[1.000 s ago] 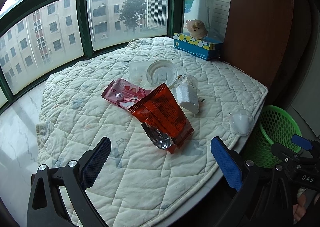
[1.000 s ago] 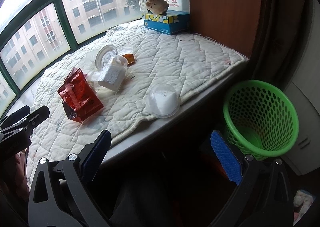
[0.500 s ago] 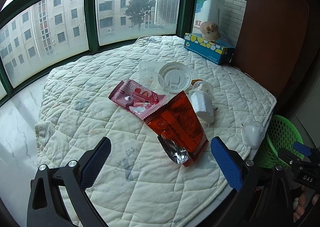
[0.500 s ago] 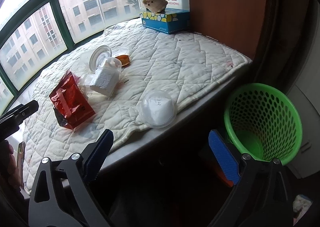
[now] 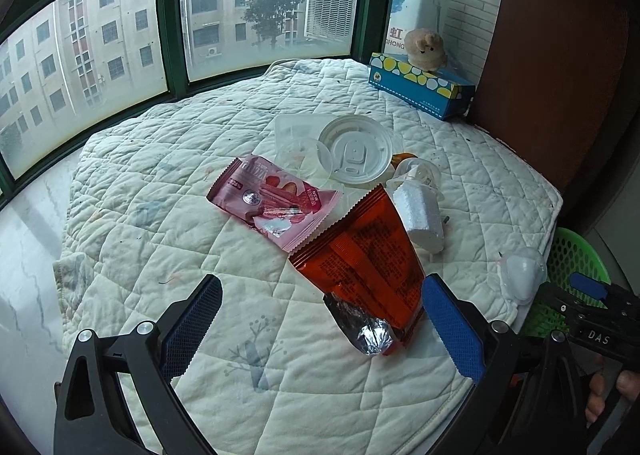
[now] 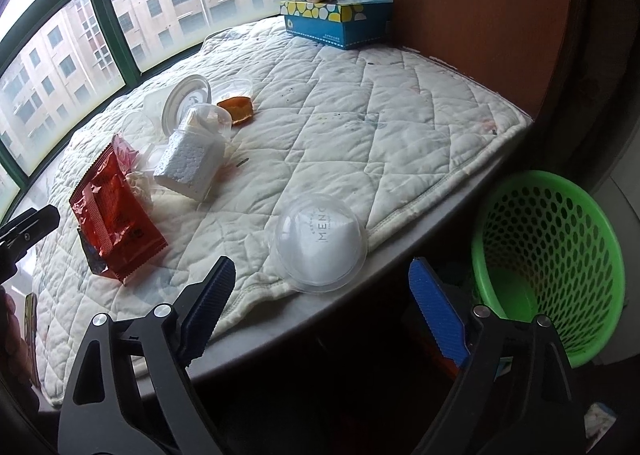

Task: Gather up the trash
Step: 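Grasp the red snack bag with the left tool while the right tool grasps the clear dome lid, then carry both items over the green wastebasket and open both tools to drop them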

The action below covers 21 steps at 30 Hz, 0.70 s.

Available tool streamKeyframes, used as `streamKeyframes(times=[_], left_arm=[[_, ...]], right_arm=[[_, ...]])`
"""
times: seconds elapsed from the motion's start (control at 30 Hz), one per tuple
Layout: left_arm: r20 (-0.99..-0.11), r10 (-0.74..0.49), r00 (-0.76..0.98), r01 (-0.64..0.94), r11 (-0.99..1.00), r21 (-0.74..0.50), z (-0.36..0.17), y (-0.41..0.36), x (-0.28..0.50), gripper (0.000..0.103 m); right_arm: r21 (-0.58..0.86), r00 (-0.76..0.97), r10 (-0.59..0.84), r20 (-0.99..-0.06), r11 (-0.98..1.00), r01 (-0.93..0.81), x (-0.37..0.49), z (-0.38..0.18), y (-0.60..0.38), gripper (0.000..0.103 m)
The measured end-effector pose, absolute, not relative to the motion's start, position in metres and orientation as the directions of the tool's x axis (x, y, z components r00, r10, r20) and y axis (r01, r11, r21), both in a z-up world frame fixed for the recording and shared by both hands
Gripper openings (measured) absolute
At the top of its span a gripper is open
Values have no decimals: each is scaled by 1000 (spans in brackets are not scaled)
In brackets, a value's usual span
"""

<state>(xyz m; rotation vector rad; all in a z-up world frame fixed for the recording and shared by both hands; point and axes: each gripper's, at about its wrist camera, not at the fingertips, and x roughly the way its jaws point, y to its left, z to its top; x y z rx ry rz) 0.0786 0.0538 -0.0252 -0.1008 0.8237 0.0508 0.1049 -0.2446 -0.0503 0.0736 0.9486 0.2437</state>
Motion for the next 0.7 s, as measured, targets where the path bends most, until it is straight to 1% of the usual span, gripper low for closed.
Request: streamKeyframes(times=[0.2, 0.37, 0.5, 0.57, 0.6, 0.63, 0.7], left_arm=[[-755, -23, 656, -76, 993, -96, -35, 59, 97, 97], [-762, -52, 646, -30, 995, -92, -41, 59, 113, 96], [-771, -106, 628, 15, 992, -124, -45, 64, 129, 94], [-775, -122, 620, 46, 992, -120, -47, 63, 136, 83], [-778, -129, 615, 61, 991, -116, -48, 62, 140, 81], [-782, -131, 609, 73, 991, -110, -50, 61, 143, 75], [-785, -158, 598, 100, 987, -123, -52, 60, 147, 72]], right_arm=[[163, 548, 232, -803, 971, -172, 116, -57, -241, 87], [166, 533, 228, -815, 973, -163, 126, -64, -240, 82], [169, 526, 227, -820, 973, -157, 134, -69, -239, 77], [170, 519, 226, -824, 973, -153, 138, -72, -238, 73], [174, 515, 228, -826, 973, -153, 139, -74, -237, 72], [174, 511, 228, -829, 973, -152, 141, -76, -237, 70], [170, 505, 225, -834, 973, -153, 142, -78, -235, 64]])
